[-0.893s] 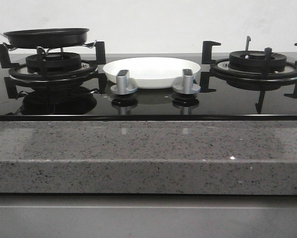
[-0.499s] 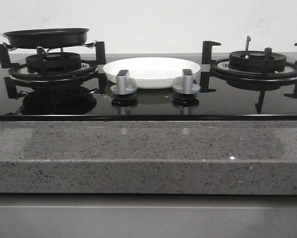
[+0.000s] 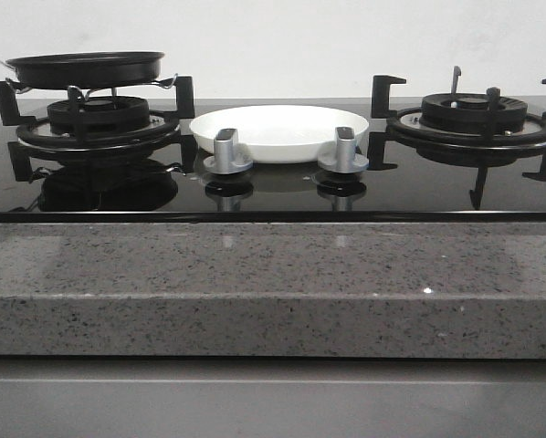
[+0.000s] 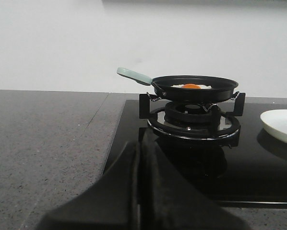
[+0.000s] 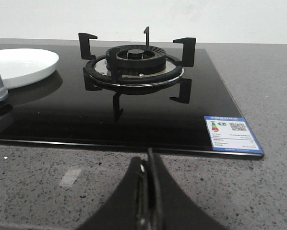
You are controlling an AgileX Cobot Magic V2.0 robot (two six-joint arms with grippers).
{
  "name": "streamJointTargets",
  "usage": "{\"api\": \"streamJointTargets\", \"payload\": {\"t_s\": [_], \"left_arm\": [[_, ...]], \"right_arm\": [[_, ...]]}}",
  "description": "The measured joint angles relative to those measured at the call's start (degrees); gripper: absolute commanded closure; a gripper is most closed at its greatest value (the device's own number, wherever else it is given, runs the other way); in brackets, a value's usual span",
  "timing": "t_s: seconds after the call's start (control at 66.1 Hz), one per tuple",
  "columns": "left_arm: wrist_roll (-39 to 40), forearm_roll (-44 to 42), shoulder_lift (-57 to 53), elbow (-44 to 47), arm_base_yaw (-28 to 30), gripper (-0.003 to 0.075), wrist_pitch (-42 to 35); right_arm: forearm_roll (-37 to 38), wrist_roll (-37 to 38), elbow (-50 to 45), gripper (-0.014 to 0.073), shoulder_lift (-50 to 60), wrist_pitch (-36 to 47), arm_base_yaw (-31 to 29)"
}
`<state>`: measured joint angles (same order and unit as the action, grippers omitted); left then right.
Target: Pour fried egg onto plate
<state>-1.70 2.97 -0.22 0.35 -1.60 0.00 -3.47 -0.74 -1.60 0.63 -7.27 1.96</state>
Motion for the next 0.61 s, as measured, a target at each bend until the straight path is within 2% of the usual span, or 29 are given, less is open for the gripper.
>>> {"api": "streamJointTargets", "payload": {"t_s": [0.227,0.348,0.454,0.605], "left_arm": [[0.0,0.0,0.0,0.0,0.0,0.0740,-0.8],[0.0,0.0,0.0,0.0,0.0,0.0740,-4.7],[0.0,0.0,0.0,-1.1,0.0,0.0740,-5.2],[0.0,0.0,0.0,-7.8,0.0,0.0740,-1.9]], "right_arm": [[0.0,0.0,0.0,0.0661,0.0,2.7,0.0],[0.0,0.0,1.1,0.0661,0.0,3.4,0.0],[0.0,0.0,5.1,0.0661,0.0,1.5,0.0],[0.0,0.0,13.2,0.0661,0.0,-3.1,0.0]]}}
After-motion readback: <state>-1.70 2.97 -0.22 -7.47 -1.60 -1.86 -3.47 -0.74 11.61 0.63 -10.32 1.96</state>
